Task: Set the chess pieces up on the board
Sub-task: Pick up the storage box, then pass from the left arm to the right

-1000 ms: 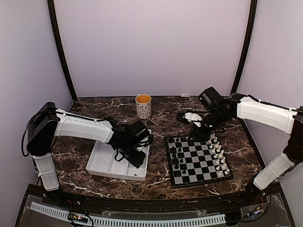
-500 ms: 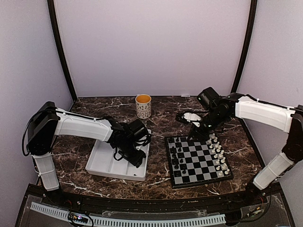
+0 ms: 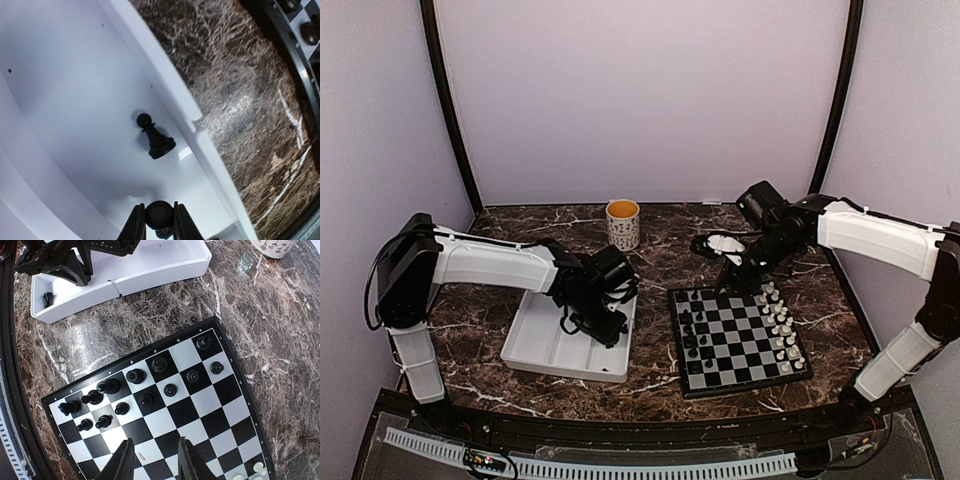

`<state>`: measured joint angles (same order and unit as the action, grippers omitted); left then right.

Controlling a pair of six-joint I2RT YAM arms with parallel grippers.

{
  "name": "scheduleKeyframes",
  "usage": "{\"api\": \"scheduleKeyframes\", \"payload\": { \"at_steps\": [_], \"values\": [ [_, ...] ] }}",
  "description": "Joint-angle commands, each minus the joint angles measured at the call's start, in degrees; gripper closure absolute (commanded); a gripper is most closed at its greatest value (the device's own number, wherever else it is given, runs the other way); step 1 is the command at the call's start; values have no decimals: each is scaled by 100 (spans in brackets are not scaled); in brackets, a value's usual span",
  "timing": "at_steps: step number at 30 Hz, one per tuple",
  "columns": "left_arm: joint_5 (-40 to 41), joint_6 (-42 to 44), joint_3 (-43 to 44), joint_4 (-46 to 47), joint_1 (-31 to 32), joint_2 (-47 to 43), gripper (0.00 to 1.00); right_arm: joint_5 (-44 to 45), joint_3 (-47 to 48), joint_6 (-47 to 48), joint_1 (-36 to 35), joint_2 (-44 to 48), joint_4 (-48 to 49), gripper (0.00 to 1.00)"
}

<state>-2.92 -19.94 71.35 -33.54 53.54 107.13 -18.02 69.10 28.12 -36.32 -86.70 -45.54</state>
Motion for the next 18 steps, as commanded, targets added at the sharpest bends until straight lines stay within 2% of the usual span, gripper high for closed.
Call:
{"api": "scheduleKeyframes", "payload": {
  "at_steps": [1,5,7,10,13,18],
  "values": [
    [59,-167,409,-174,-122,-596,88,-38,335,-60,21,177,1,68],
    [204,-410,444,122,-253,-1143,89,-202,531,-159,28,191,177,68],
    [309,-636,301,671,-322,-1499,90,-259,562,-354,28,247,531,67],
    [475,-1144,16,1978,-411,-2018,92,-376,851,-797,64,151,1010,66],
    [625,-1558,-158,3126,-446,-2210,93,-930,1259,-1284,125,-141,1431,66],
    [722,-2148,-337,4458,-456,-2289,93,-1667,1842,-2175,134,-641,2247,62]
  ]
}}
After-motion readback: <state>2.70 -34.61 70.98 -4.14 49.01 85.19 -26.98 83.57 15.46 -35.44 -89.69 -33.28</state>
